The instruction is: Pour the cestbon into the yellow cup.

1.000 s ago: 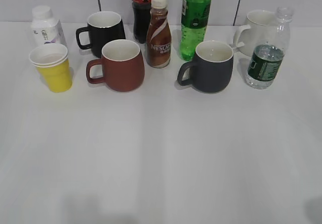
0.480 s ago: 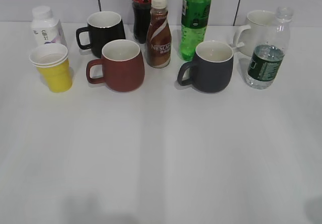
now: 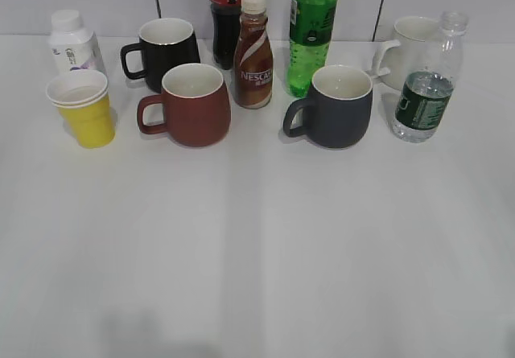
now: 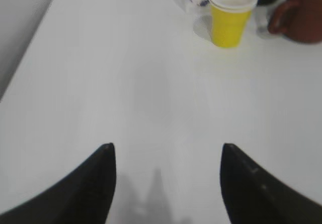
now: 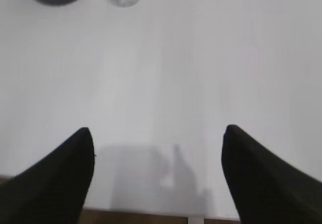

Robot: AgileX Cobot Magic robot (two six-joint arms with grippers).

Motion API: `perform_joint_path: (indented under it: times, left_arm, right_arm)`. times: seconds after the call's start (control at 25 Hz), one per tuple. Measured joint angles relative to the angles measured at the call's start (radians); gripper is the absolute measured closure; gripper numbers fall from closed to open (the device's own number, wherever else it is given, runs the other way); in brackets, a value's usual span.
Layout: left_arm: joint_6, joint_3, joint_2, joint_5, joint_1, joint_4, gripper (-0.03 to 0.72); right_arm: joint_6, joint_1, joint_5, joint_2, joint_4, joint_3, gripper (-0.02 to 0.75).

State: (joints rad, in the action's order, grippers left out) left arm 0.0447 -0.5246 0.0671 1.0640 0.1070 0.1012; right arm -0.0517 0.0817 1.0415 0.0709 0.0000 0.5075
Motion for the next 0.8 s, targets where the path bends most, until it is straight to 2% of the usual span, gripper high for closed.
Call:
perform_joint_path:
  times: [0.12, 0.8]
  left_arm:
    - [0.0, 0.0, -0.062, 0.0, -0.035, 0.0, 0.193]
    - [-0.002, 0.0, -0.074, 0.0, -0.05, -0.001, 0.193]
  right_arm:
    - [0.0, -0.015, 0.0, -0.064, 0.0, 0.0, 0.146]
    - [0.0, -0.055, 0.0, -0.077, 0.0, -0.001, 0.146]
